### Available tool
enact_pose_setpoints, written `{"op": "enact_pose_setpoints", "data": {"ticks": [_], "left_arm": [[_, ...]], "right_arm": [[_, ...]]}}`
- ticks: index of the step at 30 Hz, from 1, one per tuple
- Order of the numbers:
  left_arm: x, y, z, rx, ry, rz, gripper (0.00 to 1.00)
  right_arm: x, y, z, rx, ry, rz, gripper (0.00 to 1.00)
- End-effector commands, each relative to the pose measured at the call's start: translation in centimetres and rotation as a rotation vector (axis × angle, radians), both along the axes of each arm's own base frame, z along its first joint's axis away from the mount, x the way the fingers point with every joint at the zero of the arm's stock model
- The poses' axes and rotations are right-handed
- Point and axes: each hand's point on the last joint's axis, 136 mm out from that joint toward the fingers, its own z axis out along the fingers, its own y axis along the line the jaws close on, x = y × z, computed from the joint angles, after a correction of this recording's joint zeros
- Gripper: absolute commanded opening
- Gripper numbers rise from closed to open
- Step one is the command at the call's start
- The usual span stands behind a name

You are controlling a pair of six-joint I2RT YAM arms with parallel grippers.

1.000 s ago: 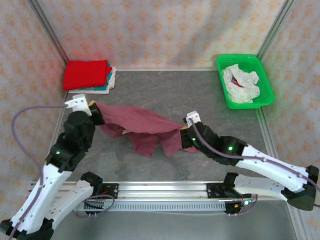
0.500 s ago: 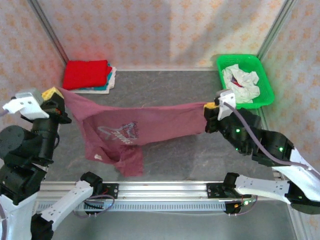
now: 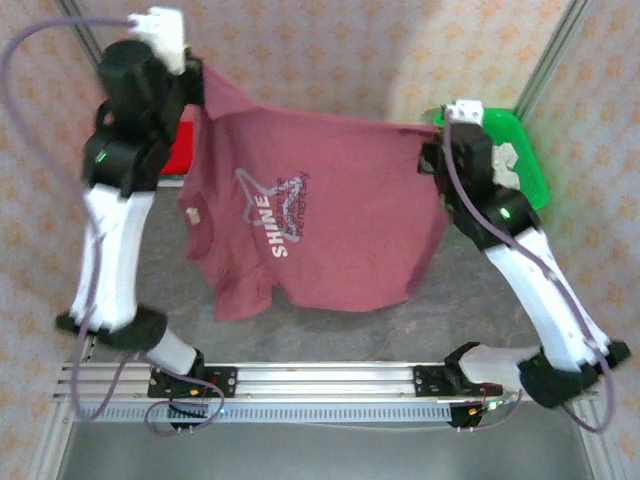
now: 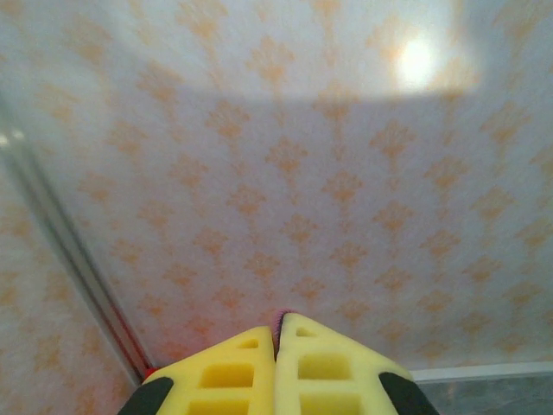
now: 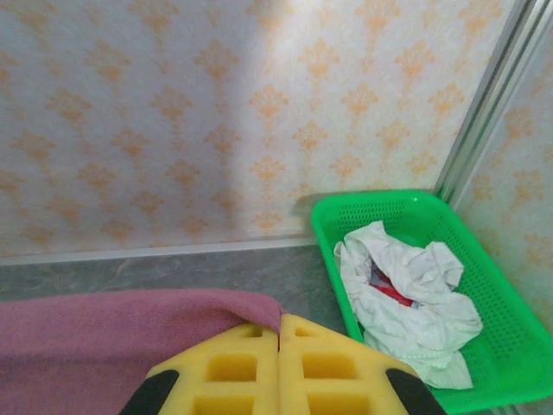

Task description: Fold and stack the t-shirts

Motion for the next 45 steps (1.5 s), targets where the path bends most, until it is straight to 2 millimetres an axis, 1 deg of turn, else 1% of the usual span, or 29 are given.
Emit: {"op": "enact_pose_setpoints", "data": {"ticks": [1,2,3,4,5,6,7,9,10,11,12,13,14,15,16,17,18,19,20,22,23,25,29,31,34,35,38,41,45], "left_arm": [[9.2,-2.2,-9.6,0.125,0.228,-0.075,0.09],[11.9,-2.5,-12.0,0.135,0.265,-0.077,0.35],[13.7,-2.4,-13.0,0.136,0.269,-0.064,0.5],[15.4,-2.1,-14.2,0.136,0.265,-0.029,0.63],[16.5,-1.9,-15.3,0.134,0.258,-0.002,0.87],[16.9,-2.0,-15.7,0.125,0.251,-0.004,1.0],[16.8,-2.2,-15.7,0.106,0.25,-0.008,1.0],[15.4,-1.5,-14.9,0.059,0.265,0.026,1.0],[14.4,-1.3,-14.6,0.045,0.289,0.028,1.0],[13.4,-1.1,-15.0,0.03,0.33,0.038,1.0],[12.2,-0.9,-15.0,0.008,0.358,0.045,1.0],[11.0,-1.1,-15.6,-0.012,0.394,0.03,1.0],[9.8,-1.2,-17.6,-0.04,0.434,0.022,1.0],[8.3,-1.3,-18.1,-0.08,0.4,0.004,1.0],[6.7,-1.7,-19.7,-0.131,0.36,-0.024,1.0],[4.7,-1.6,-21.4,-0.183,0.33,-0.031,1.0],[3.2,-1.4,-23.2,-0.226,0.329,-0.027,0.98],[1.6,-1.4,-25.7,-0.251,0.362,-0.03,0.95],[0.7,-1.5,-28.0,-0.258,0.413,-0.033,0.91],[-0.2,-1.7,-32.4,-0.241,0.535,-0.035,0.76],[-0.3,-1.6,-34.1,-0.226,0.597,-0.023,0.68],[0.3,-2.0,-36.1,-0.233,0.667,-0.021,0.67],[3.5,-4.8,-37.2,-0.32,0.673,-0.121,0.68],[5.2,-5.6,-37.9,-0.342,0.695,-0.127,0.67],[7.2,-5.6,-39.2,-0.336,0.746,-0.089,0.66],[8.0,-5.5,-40.6,-0.331,0.775,-0.074,0.66],[9.7,-6.0,-41.7,-0.333,0.802,-0.071,0.66],[10.6,-6.0,-43.6,-0.348,0.838,-0.042,0.66],[10.9,-5.8,-46.1,-0.36,0.866,-0.001,0.67]], "right_arm": [[8.2,1.0,-5.8,0.067,0.072,-0.007,0.09],[10.6,0.6,-7.7,0.082,0.103,-0.03,0.28],[12.5,0.2,-9.1,0.092,0.136,-0.055,0.4],[14.3,-0.4,-10.0,0.094,0.158,-0.092,0.44],[15.6,-1.0,-10.6,0.085,0.172,-0.13,0.48],[16.5,-1.2,-11.0,0.078,0.191,-0.15,0.54],[17.1,-1.2,-10.9,0.073,0.203,-0.157,0.58],[17.1,-0.7,-10.3,0.058,0.202,-0.136,0.59],[16.7,-0.3,-10.1,0.055,0.2,-0.115,0.59],[15.9,0.1,-10.0,0.054,0.207,-0.093,0.6],[14.9,0.5,-10.3,0.058,0.219,-0.074,0.6],[13.7,1.2,-10.5,0.074,0.225,-0.046,0.6],[12.3,2.1,-11.4,0.099,0.236,-0.005,0.6],[11.0,3.0,-12.9,0.123,0.255,0.029,0.6],[9.4,3.9,-14.4,0.153,0.279,0.066,0.59],[7.8,4.9,-16.2,0.183,0.318,0.104,0.59],[6.6,5.7,-17.7,0.203,0.355,0.132,0.58],[5.2,6.3,-19.8,0.231,0.403,0.152,0.56],[4.0,6.6,-21.6,0.266,0.45,0.165,0.52],[2.1,7.7,-24.3,0.319,0.514,0.207,0.47],[1.5,7.7,-25.6,0.324,0.532,0.201,0.46],[0.9,7.3,-28.0,0.312,0.565,0.182,0.47],[1.2,7.2,-31.5,0.27,0.65,0.152,0.45],[1.4,7.1,-32.7,0.262,0.674,0.126,0.45],[1.6,6.5,-33.9,0.256,0.68,0.079,0.45],[1.5,6.2,-34.5,0.254,0.684,0.062,0.45],[1.4,5.9,-35.4,0.257,0.701,0.049,0.45],[1.2,5.6,-35.3,0.255,0.684,0.053,0.45],[1.0,5.1,-35.0,0.24,0.665,0.049,0.45]]}}
